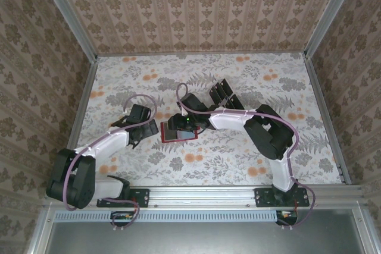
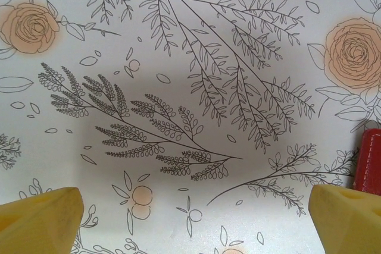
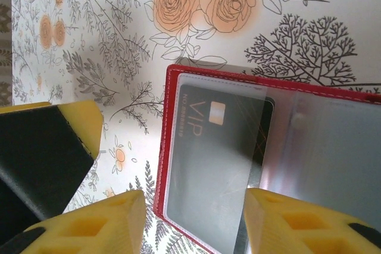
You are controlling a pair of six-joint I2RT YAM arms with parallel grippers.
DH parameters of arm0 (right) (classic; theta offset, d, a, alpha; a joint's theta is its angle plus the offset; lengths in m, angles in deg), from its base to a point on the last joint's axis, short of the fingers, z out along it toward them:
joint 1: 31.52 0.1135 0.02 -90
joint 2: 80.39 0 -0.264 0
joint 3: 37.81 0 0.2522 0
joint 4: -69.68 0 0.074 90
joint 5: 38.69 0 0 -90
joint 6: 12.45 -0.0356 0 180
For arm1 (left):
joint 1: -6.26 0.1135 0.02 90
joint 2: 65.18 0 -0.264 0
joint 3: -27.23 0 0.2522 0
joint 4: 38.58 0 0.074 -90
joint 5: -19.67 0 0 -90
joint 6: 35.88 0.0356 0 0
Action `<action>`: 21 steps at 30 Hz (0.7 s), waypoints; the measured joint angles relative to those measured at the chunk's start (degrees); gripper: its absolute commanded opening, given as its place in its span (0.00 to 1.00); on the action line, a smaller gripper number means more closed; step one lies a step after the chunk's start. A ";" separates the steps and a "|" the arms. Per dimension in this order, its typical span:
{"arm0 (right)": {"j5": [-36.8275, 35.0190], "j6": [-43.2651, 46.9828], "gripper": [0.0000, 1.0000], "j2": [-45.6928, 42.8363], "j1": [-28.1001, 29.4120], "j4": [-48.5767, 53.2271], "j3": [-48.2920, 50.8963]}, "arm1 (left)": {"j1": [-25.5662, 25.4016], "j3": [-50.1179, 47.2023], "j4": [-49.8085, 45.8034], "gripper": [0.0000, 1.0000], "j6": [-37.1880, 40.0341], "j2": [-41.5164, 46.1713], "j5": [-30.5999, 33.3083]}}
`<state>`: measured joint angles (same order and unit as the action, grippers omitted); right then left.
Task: Put the credit cards into the card holder
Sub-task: Insert the credit card into the card slot.
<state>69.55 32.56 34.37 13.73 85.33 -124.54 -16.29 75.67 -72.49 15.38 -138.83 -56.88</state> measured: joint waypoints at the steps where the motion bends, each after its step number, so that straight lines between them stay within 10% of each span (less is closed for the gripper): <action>1: -0.04 -0.02 0.41 -0.02 0.04 0.02 0.26 | -0.22 -0.09 0.02 1.00 -0.02 0.00 -0.09; 21: -1.31 -0.02 0.33 0.15 1.55 1.18 1.25 | -2.14 -0.33 1.46 1.00 -0.09 -1.66 -0.42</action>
<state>68.24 32.54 34.53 15.28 86.51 -123.30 -18.43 75.34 -71.02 15.29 -140.49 -57.29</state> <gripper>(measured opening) 0.333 0.997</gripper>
